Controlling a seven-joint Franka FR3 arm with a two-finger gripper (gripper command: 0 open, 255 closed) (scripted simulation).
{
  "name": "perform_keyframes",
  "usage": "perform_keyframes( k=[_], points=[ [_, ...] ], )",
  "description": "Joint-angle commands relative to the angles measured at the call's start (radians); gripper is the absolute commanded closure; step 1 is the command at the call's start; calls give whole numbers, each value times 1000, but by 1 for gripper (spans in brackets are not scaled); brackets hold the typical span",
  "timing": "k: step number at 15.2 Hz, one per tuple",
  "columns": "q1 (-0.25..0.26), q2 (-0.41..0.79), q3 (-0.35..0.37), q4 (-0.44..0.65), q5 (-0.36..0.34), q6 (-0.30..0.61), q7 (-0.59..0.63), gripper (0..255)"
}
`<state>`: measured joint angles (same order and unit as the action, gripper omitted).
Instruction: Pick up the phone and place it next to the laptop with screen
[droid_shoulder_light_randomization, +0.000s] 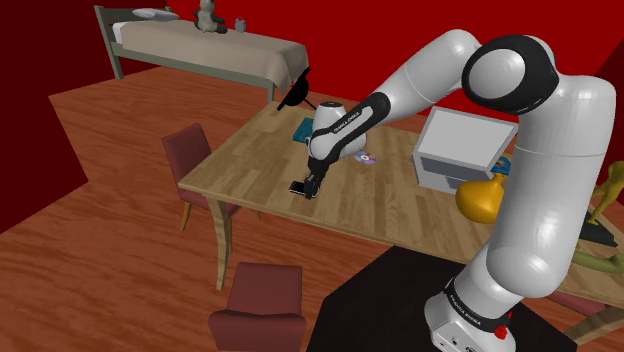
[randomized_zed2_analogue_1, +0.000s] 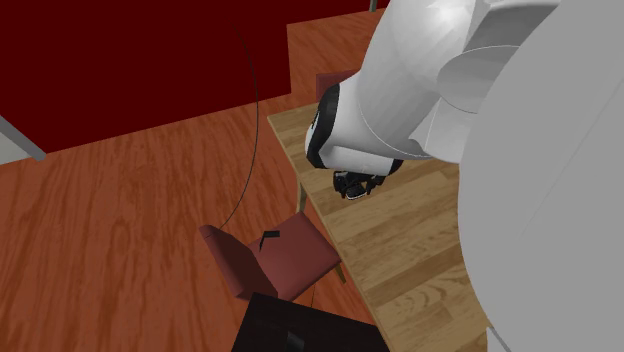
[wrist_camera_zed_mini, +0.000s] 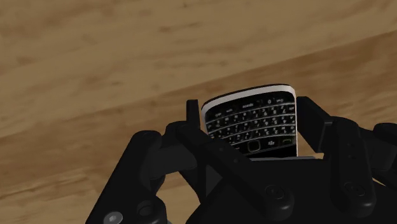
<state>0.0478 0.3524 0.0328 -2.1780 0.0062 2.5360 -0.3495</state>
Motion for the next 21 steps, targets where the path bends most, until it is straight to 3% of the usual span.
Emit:
perform_keyframes(
  k=[1, 7, 21],
  points=[
    [0, 0, 0, 0, 0, 0, 0, 255],
    [0, 0, 0, 0, 0, 0, 0, 255],
    [-2, -141, 2, 22, 5, -163, -1, 255]
  ],
)
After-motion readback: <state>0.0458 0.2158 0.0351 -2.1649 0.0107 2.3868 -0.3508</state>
